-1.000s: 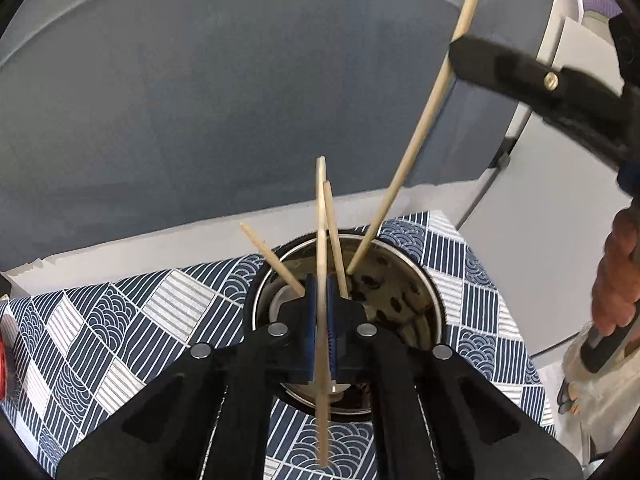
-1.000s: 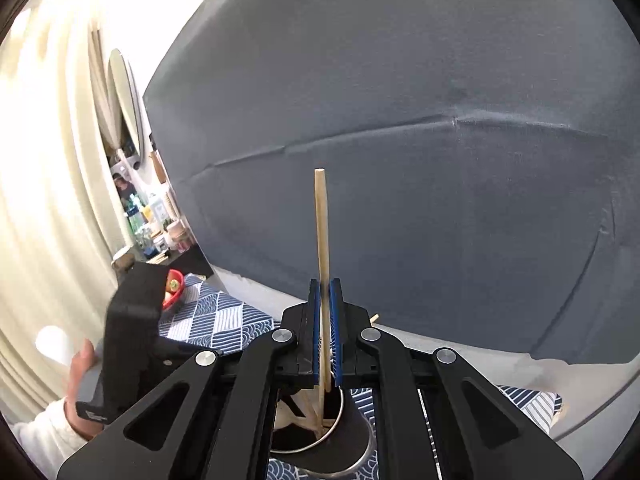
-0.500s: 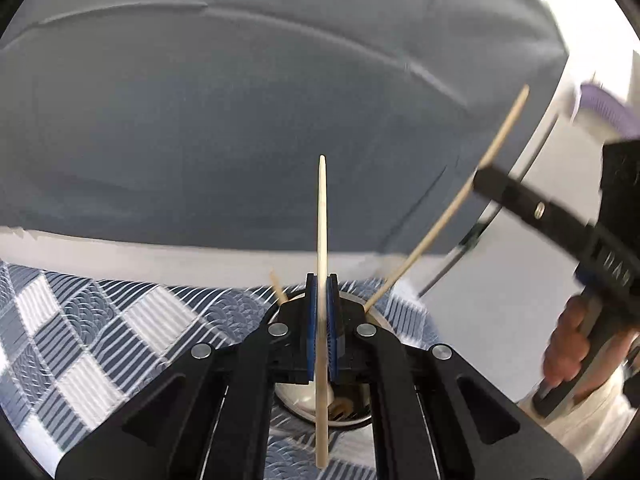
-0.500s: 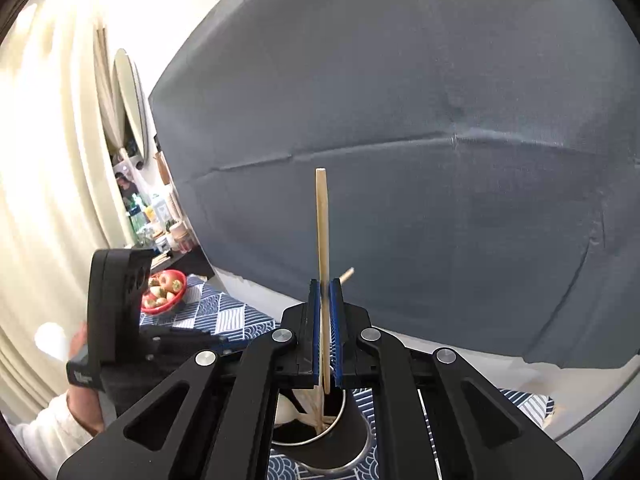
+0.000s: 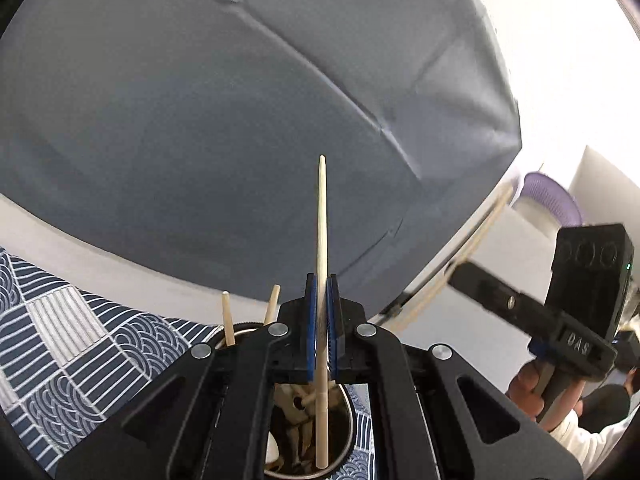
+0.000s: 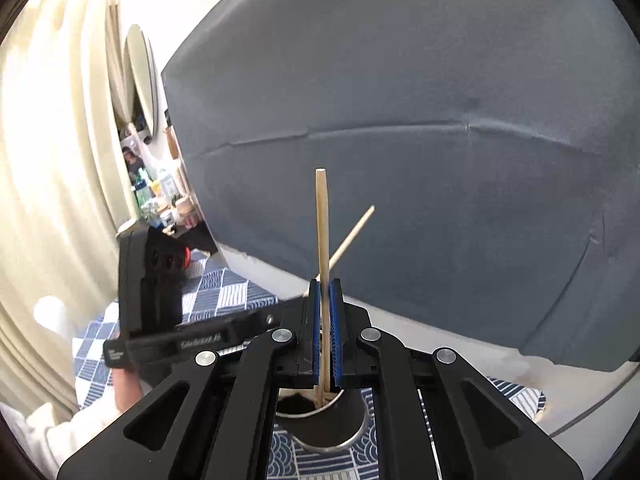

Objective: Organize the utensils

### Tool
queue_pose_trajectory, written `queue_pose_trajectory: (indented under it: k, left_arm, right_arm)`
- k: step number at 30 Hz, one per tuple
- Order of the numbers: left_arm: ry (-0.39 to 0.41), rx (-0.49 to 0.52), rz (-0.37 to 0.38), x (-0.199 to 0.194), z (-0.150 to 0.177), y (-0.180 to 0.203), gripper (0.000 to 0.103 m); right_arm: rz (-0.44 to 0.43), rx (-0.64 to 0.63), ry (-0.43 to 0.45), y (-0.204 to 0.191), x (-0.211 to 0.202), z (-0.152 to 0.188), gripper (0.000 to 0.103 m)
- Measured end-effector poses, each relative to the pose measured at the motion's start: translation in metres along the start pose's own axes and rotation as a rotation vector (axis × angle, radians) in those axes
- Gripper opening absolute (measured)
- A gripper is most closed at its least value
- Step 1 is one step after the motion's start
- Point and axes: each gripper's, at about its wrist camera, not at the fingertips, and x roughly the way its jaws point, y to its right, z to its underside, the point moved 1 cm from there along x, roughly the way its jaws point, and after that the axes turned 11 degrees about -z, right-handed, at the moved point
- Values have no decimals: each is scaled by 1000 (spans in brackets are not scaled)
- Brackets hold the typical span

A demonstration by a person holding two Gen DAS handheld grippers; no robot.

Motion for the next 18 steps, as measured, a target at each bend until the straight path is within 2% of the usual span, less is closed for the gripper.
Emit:
queue_pose_trajectory:
  k: [6, 12, 18]
  left_arm:
    - [68, -6, 3, 1, 10, -6, 5]
    - [106, 86, -31, -3, 23, 0, 5]
    - [115, 130, -39, -17, 30, 5, 5]
  right_arm:
    - [-12, -7, -49, -3, 9, 12, 5]
    - [-4, 3, -105, -4, 20, 25, 5]
    - [-6, 1, -146, -7, 24, 36, 5]
